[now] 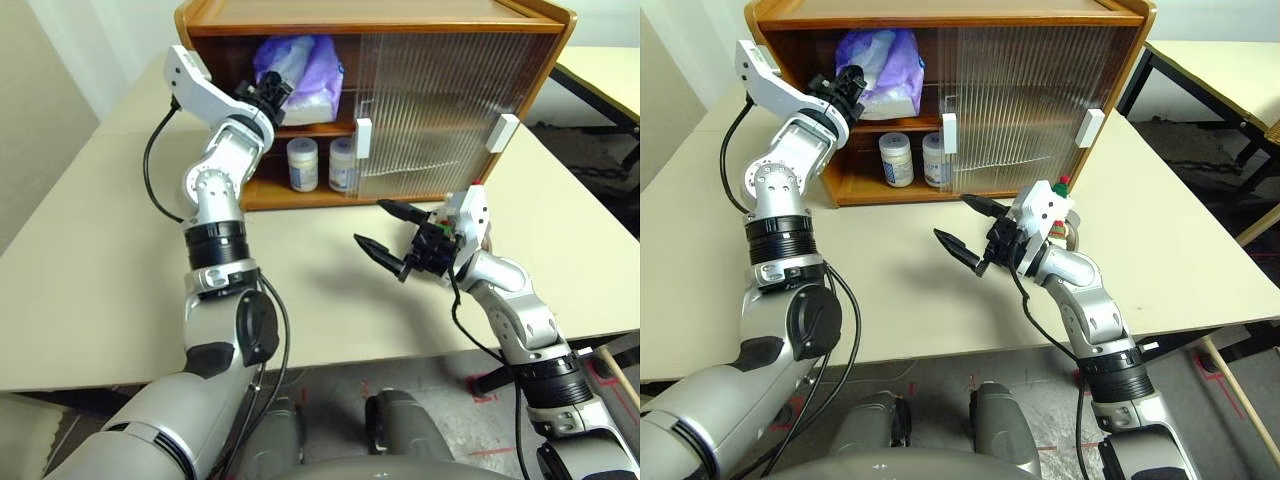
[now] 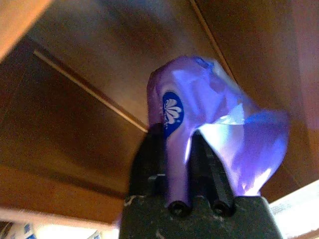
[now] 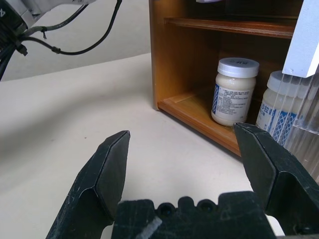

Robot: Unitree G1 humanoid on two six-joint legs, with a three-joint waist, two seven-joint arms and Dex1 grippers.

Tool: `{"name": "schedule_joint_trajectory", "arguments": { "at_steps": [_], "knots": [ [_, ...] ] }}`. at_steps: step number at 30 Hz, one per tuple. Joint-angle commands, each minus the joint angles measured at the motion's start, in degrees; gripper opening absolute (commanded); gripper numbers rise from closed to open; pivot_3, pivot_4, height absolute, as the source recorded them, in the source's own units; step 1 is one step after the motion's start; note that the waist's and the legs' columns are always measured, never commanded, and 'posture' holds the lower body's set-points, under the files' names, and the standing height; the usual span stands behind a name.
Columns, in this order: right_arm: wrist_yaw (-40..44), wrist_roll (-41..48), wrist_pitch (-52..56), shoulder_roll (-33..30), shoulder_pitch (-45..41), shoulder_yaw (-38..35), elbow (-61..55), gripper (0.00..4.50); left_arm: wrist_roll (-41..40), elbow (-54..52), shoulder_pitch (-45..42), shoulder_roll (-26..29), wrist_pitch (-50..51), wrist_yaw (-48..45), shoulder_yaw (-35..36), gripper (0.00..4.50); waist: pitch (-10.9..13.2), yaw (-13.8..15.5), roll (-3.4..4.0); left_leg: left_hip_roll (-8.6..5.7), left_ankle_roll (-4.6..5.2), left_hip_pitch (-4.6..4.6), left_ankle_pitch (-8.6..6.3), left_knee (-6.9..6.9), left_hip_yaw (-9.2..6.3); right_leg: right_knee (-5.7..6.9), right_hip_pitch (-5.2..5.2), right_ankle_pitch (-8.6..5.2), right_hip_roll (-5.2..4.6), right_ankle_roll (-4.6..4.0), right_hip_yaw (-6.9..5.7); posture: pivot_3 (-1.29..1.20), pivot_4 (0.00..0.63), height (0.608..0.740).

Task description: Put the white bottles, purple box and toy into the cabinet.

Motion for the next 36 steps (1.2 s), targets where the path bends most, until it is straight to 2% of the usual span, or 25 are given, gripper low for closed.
{"name": "schedule_joint_trajectory", "arguments": {
  "at_steps": [1,7,11,21,28,31,36],
  "knots": [
    [-0.16,-0.59,-0.48,-0.3,0.62,0.01,-0.37,4.5,0.74,1.81,-0.62,-0.45,-2.25,0.16,-0.96,2.06,0.0,-0.02,0.0,0.0,0.0,0.0,0.0,0.0,-0.01,0.0,0.0,-0.01,0.0,0.01,0.0,-0.06,0.0,0.74],
    [-0.07,-0.38,-0.23,-0.36,0.28,0.0,-0.38,4.5,0.84,1.94,-0.42,-0.67,-4.44,-0.4,-1.44,4.47,0.0,0.02,0.0,-0.01,0.0,-0.01,0.0,0.0,-0.02,0.0,0.0,-0.01,0.0,0.01,0.0,-0.06,0.0,0.74],
    [0.12,-0.39,-0.16,-0.46,0.23,0.13,-0.38,4.5,0.82,0.5,0.49,-0.1,-3.9,-0.93,-2.46,4.47,0.0,0.01,0.0,-0.02,0.0,-0.01,0.0,0.0,-0.03,0.0,0.01,0.0,0.0,0.01,0.0,-0.05,0.0,0.74],
    [0.45,-0.26,-0.41,-0.74,0.01,0.08,0.12,4.5,0.76,-18.79,12.81,6.22,7.17,-2.74,-9.23,4.47,0.0,-0.1,0.0,0.02,0.0,0.01,0.0,-0.01,-0.08,0.08,-0.01,-0.02,0.03,0.0,0.01,-0.04,0.0,0.74],
    [1.22,-0.15,-0.35,-0.85,-0.76,0.02,0.78,4.5,2.17,-29.05,20.92,11.36,9.58,-5.92,-13.26,4.47,-0.02,0.05,0.0,0.06,0.0,0.05,0.0,0.0,-0.09,0.13,0.0,0.0,0.0,-0.03,0.02,-0.03,0.0,0.74],
    [1.42,-0.12,-0.36,-0.91,-0.71,0.01,0.85,4.5,2.62,-31.53,23.9,14.63,8.13,-13.05,-16.46,3.84,-0.02,0.13,0.0,0.15,0.0,0.05,0.0,0.0,-0.08,0.14,0.0,0.0,0.0,-0.05,0.01,-0.03,0.0,0.74],
    [1.35,-0.28,-0.26,-0.74,-0.62,0.26,0.62,4.5,4.48,-29.83,23.95,16.58,5.32,-21.04,-20.76,1.99,-0.02,0.17,0.0,0.13,0.0,0.05,0.01,0.01,-0.08,0.12,0.0,-0.03,-0.01,-0.1,0.0,-0.03,0.0,0.74]
  ]
}}
